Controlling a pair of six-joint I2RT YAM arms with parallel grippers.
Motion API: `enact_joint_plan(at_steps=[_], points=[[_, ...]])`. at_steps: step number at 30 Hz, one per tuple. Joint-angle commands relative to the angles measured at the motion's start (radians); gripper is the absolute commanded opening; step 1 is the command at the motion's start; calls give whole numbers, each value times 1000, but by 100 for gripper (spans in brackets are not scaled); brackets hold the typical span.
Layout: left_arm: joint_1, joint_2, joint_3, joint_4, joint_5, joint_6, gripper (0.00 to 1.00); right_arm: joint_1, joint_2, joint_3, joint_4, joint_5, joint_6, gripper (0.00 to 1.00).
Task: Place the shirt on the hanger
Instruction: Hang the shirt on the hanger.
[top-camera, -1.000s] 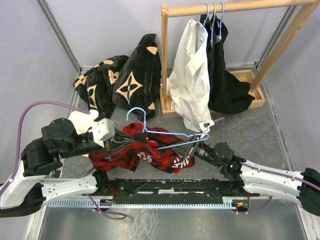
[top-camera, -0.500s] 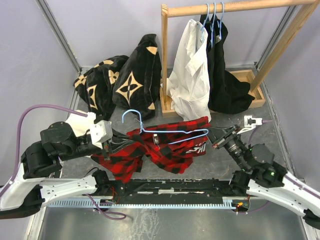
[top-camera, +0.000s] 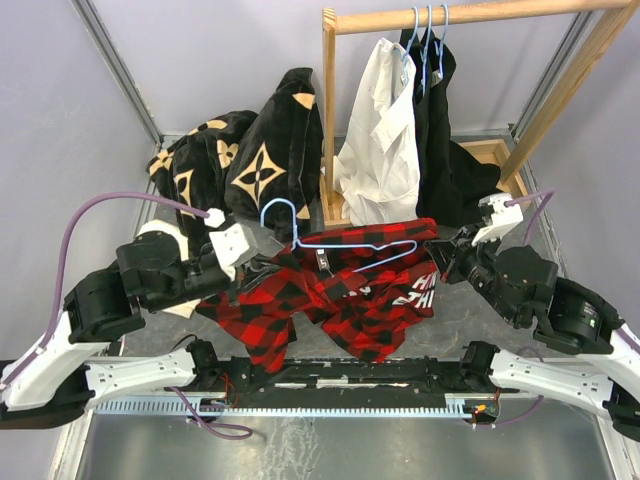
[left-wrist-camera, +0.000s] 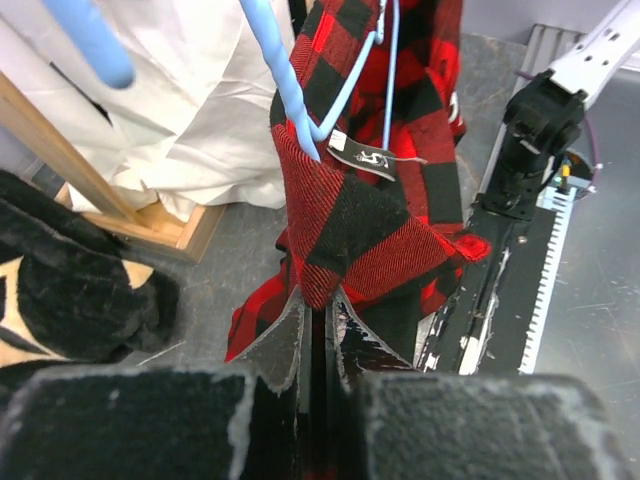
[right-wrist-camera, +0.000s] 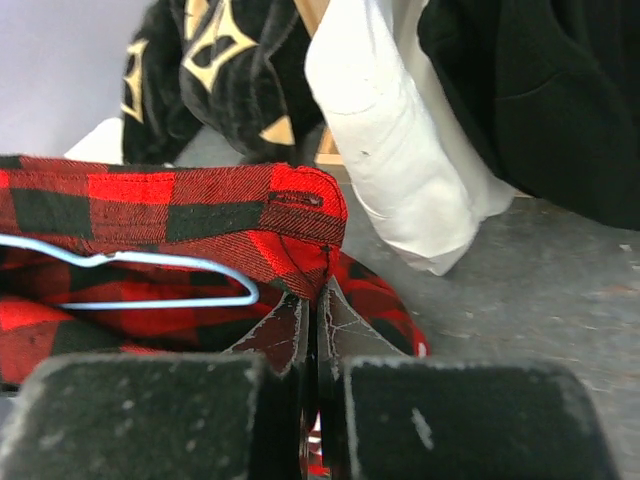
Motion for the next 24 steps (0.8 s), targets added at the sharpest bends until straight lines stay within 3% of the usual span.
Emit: enact_joint_plan(at_steps=[1,6,10,14,19,21,23,24], points=[[-4,40,65,-18,-95,42,3,-2,49,104,-134,77,-120,0],[-3,92,88,-31,-212,37,3,-3,89,164,-79,-13,-211,0],[-3,125,101,-11,-219,51,3,-3,105,183,10,-140,-231,2],[-3,147,112,65,-285,52,3,-3,163,203,67,-319,-226,3],[-4,109,96,209,-371,66,3,34,261,134,175,-612,-187,12],[-3,84,84,251,-389,86,3,101,281,94,188,-602,-202,18],[-4,43,57,285,-401,100,3,137,286,87,119,-540,-228,31],[-3,22,33,298,-403,107,3,141,272,84,81,-503,-235,42]])
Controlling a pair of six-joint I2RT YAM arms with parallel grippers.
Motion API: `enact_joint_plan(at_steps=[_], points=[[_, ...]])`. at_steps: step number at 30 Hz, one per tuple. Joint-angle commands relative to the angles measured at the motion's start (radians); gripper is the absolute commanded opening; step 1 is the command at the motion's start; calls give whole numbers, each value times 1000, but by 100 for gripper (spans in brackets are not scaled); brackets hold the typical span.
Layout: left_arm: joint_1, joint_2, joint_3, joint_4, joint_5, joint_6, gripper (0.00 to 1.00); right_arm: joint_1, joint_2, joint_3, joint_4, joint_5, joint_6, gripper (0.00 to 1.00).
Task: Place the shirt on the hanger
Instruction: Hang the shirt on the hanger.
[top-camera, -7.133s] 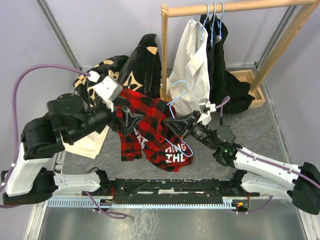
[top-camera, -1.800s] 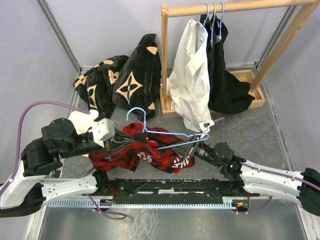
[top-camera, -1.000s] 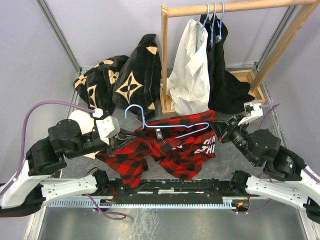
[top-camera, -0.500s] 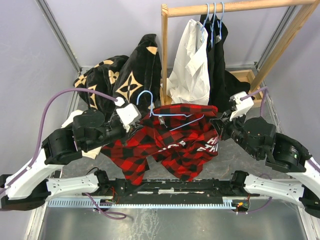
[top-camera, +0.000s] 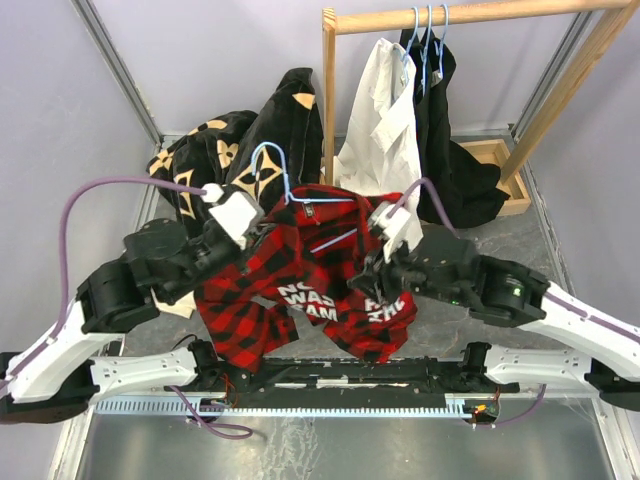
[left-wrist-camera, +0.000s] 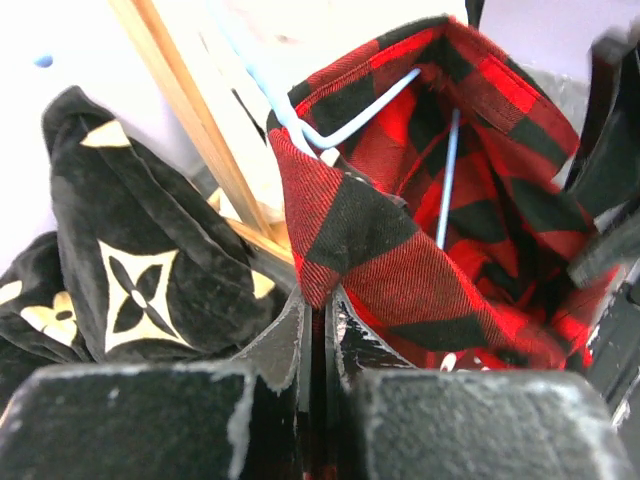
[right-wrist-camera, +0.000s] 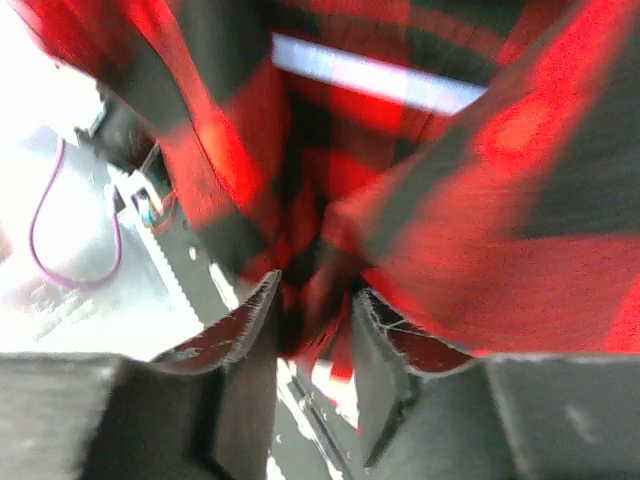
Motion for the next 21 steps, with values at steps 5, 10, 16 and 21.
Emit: enact_joint_plan(at_steps=[5,10,16,21], points=[[-3,-181,-100,198,-71,71,3,50,-174,-8,-140,185,-54,88],[-3,-214,-122,163,-65,50,3,51,-215,76,-194,308,-89,92],[-3,-188,-119,149,-57,24,3,50,-67,202,-162,326,-131,80],[-3,-172,-104,149,-38,18,3,50,35,261,-67,279,-171,84]])
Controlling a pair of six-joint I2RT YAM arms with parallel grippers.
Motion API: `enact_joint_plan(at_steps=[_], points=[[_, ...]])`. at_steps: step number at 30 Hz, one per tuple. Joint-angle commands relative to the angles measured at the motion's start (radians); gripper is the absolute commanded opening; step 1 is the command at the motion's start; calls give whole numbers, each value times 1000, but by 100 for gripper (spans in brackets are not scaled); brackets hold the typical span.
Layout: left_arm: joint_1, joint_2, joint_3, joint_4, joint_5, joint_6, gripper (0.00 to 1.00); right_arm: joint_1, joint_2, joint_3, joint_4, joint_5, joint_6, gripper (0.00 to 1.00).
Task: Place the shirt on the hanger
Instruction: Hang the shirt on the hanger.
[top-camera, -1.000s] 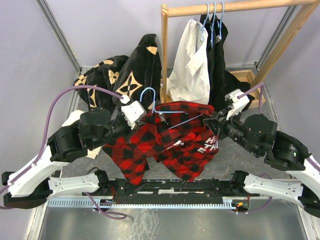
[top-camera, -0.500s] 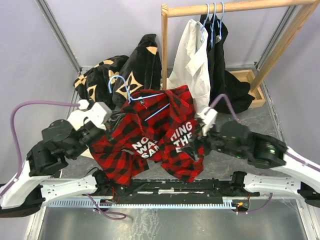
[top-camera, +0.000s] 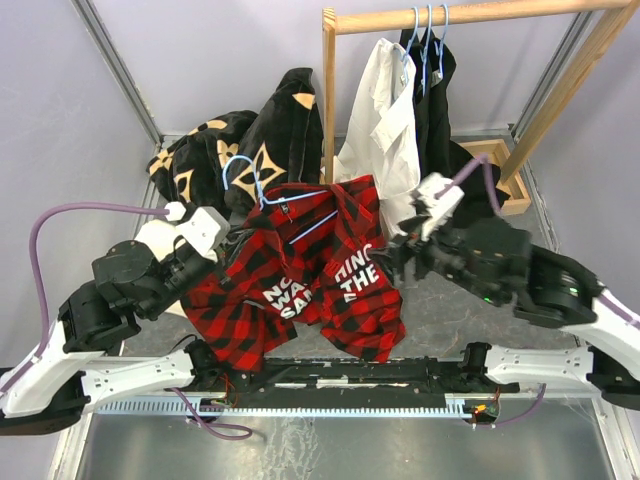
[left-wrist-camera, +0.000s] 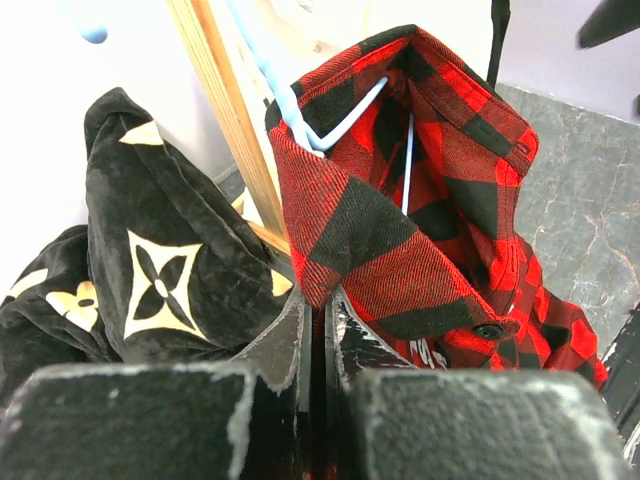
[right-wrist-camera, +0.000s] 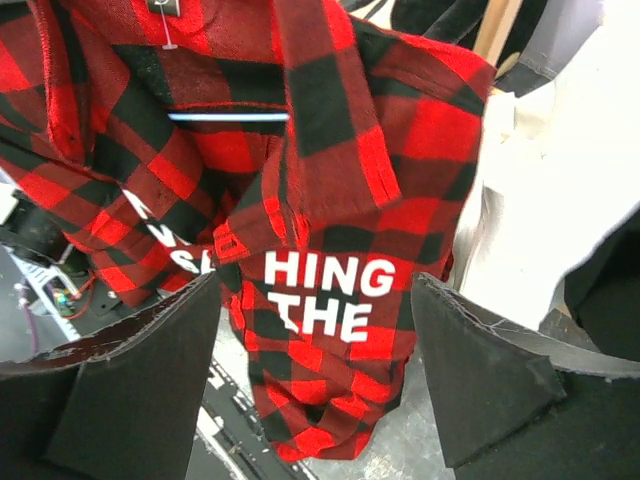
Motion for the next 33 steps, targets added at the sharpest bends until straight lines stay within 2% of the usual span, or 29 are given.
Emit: enact_joint_plan(at_steps=[1,10,17,21,24,27,29,33], points=[[-3,10,28,75,19,0,3,2,94,58,102,-13,-65,86],[-3,23,46,60,89,1,3,2,179,37,219,128,-158,83],[-3,21,51,59,88,-3,3,2,222,27,223,132,-173,66],[-3,15,50,71,87,-4,3,2,227,7,234,141,-166,62],[-3,15,54,72,88,-4,3,2,232,-1,245,159,-168,49],[-3,15,59,71,97,-6,3,2,244,28,239,198,-192,19],[-3,22,69,65,105,-7,3,2,259,71,223,196,-211,2],[-3,49,80,61,138,-11,3,4,326,195,155,101,-230,0]])
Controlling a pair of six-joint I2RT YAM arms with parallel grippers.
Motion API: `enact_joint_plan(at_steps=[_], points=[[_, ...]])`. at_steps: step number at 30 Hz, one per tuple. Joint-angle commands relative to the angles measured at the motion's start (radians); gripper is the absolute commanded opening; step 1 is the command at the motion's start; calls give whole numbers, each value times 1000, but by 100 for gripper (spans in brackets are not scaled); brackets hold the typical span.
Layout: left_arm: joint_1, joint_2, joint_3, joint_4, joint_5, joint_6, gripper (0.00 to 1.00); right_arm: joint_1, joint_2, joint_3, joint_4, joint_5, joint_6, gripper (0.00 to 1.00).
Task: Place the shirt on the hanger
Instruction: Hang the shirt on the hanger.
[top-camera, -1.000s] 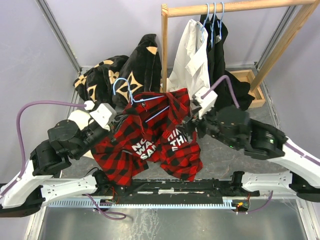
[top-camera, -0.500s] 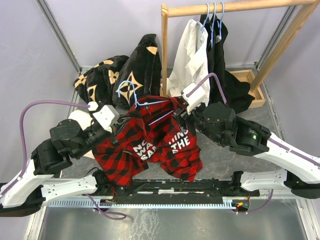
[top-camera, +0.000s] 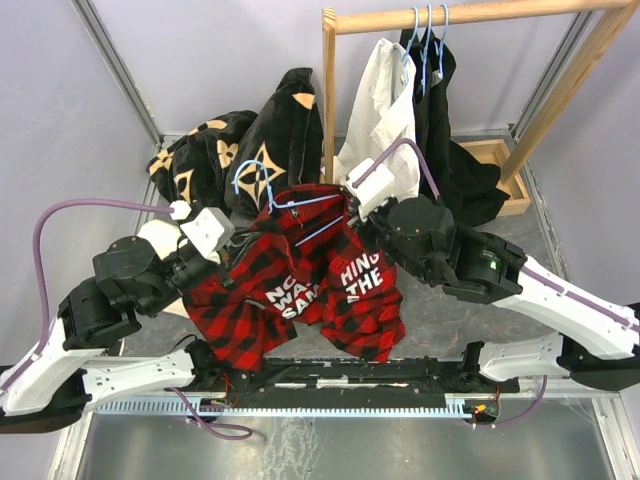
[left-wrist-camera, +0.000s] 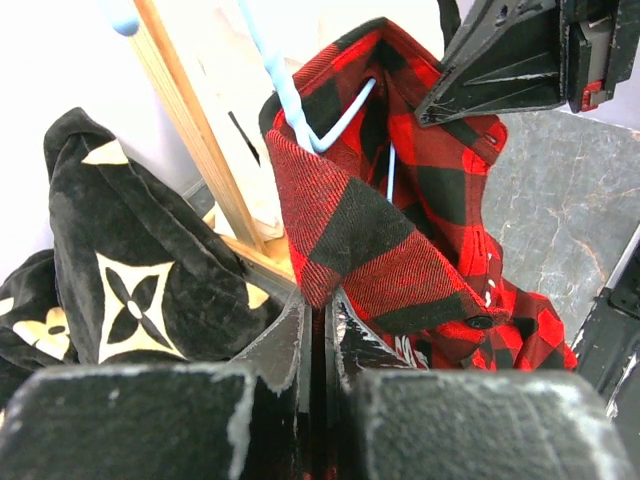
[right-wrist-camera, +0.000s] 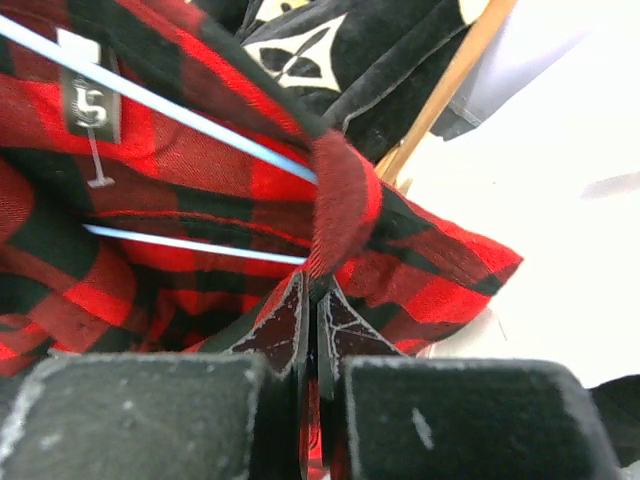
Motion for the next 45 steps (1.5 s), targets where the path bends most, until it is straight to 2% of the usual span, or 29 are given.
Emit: enact_joint_plan(at_steps=[1,6,11,12,14,16,18,20,23,27,31,37,45], points=[[-3,26,52,78,51,-10,3,4,65,169,-37,-93,-28,0],[-3,52,48,102,57,-5,3,40,147,255,-108,-305,22,0],[-3,38,38,107,51,1,3,100,143,204,-129,-448,18,1],[-3,34,30,108,54,1,3,100,125,186,-122,-474,17,8],[-3,22,16,105,76,1,3,101,74,158,-112,-487,11,31],[-3,12,10,91,127,1,3,101,0,131,-103,-459,-6,48],[-3,-4,2,75,198,0,3,101,-89,108,-99,-410,-32,61],[-3,-18,-13,64,248,-4,3,101,-166,100,-114,-362,-62,66],[-3,-31,-29,49,331,-16,3,101,-269,100,-174,-297,-105,69],[-2,-27,-35,42,453,-33,3,100,-329,86,-281,-257,-124,71],[-3,-1,-15,30,560,-38,3,101,-323,77,-365,-389,-120,73],[-3,62,32,-5,671,-29,3,101,-271,72,-381,-531,-131,75],[-3,93,58,-4,702,-13,3,101,-214,24,-372,-645,-135,74]])
